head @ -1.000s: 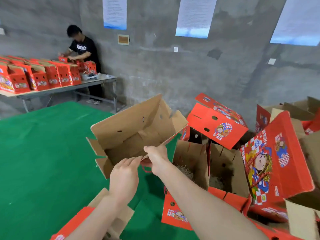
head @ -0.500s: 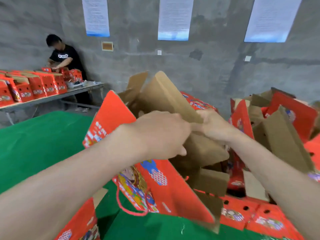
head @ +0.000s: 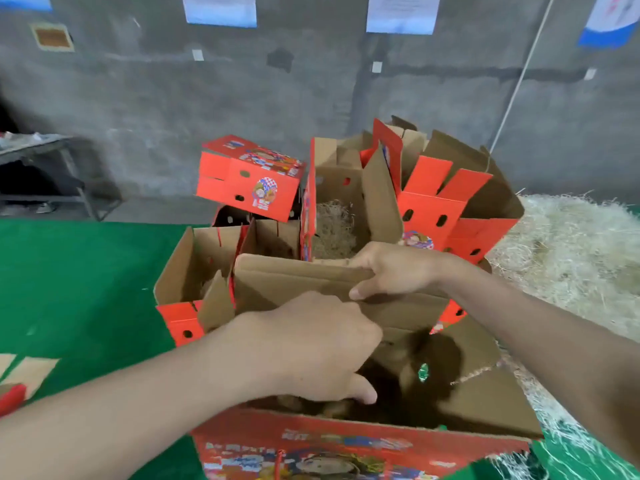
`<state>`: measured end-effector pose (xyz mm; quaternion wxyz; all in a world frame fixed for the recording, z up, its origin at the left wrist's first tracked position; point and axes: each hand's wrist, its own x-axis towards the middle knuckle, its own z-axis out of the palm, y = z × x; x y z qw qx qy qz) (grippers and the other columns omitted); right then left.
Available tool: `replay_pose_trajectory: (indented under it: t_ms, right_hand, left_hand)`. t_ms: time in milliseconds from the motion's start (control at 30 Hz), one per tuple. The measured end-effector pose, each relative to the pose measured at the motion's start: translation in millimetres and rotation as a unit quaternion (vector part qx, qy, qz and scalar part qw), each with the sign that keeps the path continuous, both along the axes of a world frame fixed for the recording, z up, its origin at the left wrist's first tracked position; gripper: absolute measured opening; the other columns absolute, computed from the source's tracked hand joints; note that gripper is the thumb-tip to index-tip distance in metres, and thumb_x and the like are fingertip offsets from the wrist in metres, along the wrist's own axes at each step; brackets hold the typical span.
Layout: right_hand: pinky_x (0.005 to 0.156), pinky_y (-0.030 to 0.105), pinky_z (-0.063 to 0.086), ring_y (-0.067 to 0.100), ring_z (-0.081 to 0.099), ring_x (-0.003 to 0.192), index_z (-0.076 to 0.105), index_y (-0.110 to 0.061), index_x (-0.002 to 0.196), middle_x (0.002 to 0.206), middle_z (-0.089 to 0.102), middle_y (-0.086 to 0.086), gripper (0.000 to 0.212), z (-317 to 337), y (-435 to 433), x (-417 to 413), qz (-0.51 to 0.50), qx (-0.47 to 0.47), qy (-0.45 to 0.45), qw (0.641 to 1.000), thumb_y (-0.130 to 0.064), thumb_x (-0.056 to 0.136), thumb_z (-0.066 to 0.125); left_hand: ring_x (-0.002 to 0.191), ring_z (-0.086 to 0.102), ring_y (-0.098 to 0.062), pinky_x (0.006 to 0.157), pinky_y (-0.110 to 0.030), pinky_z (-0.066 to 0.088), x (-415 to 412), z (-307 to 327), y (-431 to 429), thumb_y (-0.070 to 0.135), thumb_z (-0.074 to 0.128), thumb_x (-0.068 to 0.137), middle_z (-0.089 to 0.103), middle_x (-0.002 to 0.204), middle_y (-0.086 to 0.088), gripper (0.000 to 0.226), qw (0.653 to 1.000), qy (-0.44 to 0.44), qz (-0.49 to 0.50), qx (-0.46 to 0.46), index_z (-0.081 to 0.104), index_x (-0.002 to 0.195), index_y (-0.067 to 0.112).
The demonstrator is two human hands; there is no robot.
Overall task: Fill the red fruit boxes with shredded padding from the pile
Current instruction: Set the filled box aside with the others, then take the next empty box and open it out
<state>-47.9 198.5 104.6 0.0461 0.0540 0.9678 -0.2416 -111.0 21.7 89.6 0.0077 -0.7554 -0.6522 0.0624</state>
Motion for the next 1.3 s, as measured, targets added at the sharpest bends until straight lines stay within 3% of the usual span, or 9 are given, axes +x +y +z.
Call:
replay_pose_trajectory:
  t_ms: [100, 267, 400, 533, 733, 900, 1000, 1100, 1300]
  right_hand:
    - [0.061, 0.014, 0.041, 0.002, 0.057, 0.071, 0.068, -0.019, 0.086, 0.076, 0.064, -0.014, 0.009, -28, 28, 42, -0.022, 0.008, -0.046, 0.999, -0.012, 0.085, 0.064]
    - [0.067, 0.027, 0.041, 0.019, 0.057, 0.078, 0.067, -0.005, 0.090, 0.084, 0.063, 0.005, 0.009, -68, 72, 88, -0.026, 0.017, -0.086, 0.996, -0.010, 0.086, 0.062]
    - [0.088, 0.024, 0.041, 0.018, 0.053, 0.112, 0.053, -0.014, 0.130, 0.127, 0.057, 0.005, 0.046, -112, 102, 118, -0.048, 0.034, -0.155, 0.986, -0.017, 0.085, 0.062]
    - [0.092, 0.033, 0.043, 0.028, 0.052, 0.113, 0.056, -0.010, 0.122, 0.123, 0.056, 0.011, 0.039, -150, 127, 157, -0.100, 0.129, -0.152, 0.975, -0.023, 0.085, 0.059]
    - [0.080, 0.033, 0.041, 0.029, 0.056, 0.101, 0.061, -0.001, 0.099, 0.106, 0.062, 0.016, 0.019, -172, 132, 173, -0.103, 0.104, -0.051, 0.988, -0.017, 0.089, 0.055]
    - [0.074, 0.032, 0.043, 0.030, 0.058, 0.095, 0.052, -0.010, 0.085, 0.099, 0.063, 0.012, 0.012, -182, 133, 171, -0.109, 0.124, -0.040, 0.985, -0.021, 0.090, 0.050]
    - [0.077, 0.033, 0.046, 0.026, 0.058, 0.090, 0.060, -0.004, 0.097, 0.097, 0.065, 0.012, 0.038, -172, 143, 186, -0.138, 0.008, 0.014, 0.990, -0.041, 0.090, 0.054]
    - [0.085, 0.036, 0.049, 0.022, 0.062, 0.095, 0.063, -0.009, 0.108, 0.105, 0.066, 0.008, 0.031, -155, 178, 223, -0.231, -0.058, 0.113, 0.965, -0.034, 0.092, 0.054]
    - [0.110, 0.038, 0.022, 0.028, 0.032, 0.133, 0.032, -0.017, 0.141, 0.147, 0.033, 0.010, 0.079, -174, 271, 333, -0.416, 0.044, -0.054, 0.907, -0.028, 0.075, 0.074]
  left_hand:
    - [0.083, 0.056, -0.016, 0.061, -0.028, 0.041, 36, -30, 28, 0.058, 0.050, 0.085, 0.062, 0.095, 0.004, 0.040, 0.994, -0.102, 0.033, 0.020, 0.056, 0.105, 0.024]
    - [0.099, 0.056, -0.013, 0.076, -0.030, 0.043, 80, -92, 81, 0.054, 0.052, 0.086, 0.062, 0.106, 0.010, 0.035, 0.973, -0.182, 0.127, 0.066, 0.057, 0.111, 0.030]
    - [0.114, 0.050, -0.015, 0.091, -0.034, 0.044, 93, -128, 109, 0.046, 0.054, 0.088, 0.052, 0.123, 0.009, 0.038, 0.961, -0.192, 0.186, 0.073, 0.051, 0.121, 0.028]
    - [0.130, 0.031, -0.018, 0.109, -0.032, 0.028, 97, -162, 124, 0.036, 0.056, 0.090, 0.034, 0.139, 0.005, 0.050, 0.954, -0.153, 0.239, 0.098, 0.041, 0.135, 0.022]
    - [0.103, 0.052, -0.026, 0.086, -0.036, 0.037, 103, -165, 141, 0.021, 0.064, 0.084, 0.061, 0.107, -0.004, 0.023, 0.942, -0.076, 0.273, 0.179, 0.058, 0.105, 0.014]
    - [0.105, 0.050, -0.026, 0.083, -0.036, 0.043, 110, -154, 158, 0.020, 0.057, 0.088, 0.056, 0.108, -0.005, 0.022, 0.938, -0.069, 0.315, 0.126, 0.055, 0.109, 0.013]
    - [0.107, 0.050, -0.025, 0.086, -0.035, 0.043, 136, -147, 180, 0.021, 0.064, 0.084, 0.053, 0.113, -0.004, 0.038, 0.957, -0.096, 0.219, 0.162, 0.055, 0.119, 0.013]
    - [0.108, 0.050, -0.019, 0.091, -0.031, 0.040, 170, -138, 214, 0.025, 0.061, 0.087, 0.054, 0.118, 0.002, 0.036, 0.946, -0.209, 0.168, 0.180, 0.054, 0.122, 0.018]
    - [0.094, 0.053, -0.009, 0.086, -0.025, 0.044, 231, -146, 298, 0.020, 0.056, 0.091, 0.056, 0.115, 0.000, 0.034, 0.905, -0.377, 0.178, 0.089, 0.052, 0.124, 0.017]
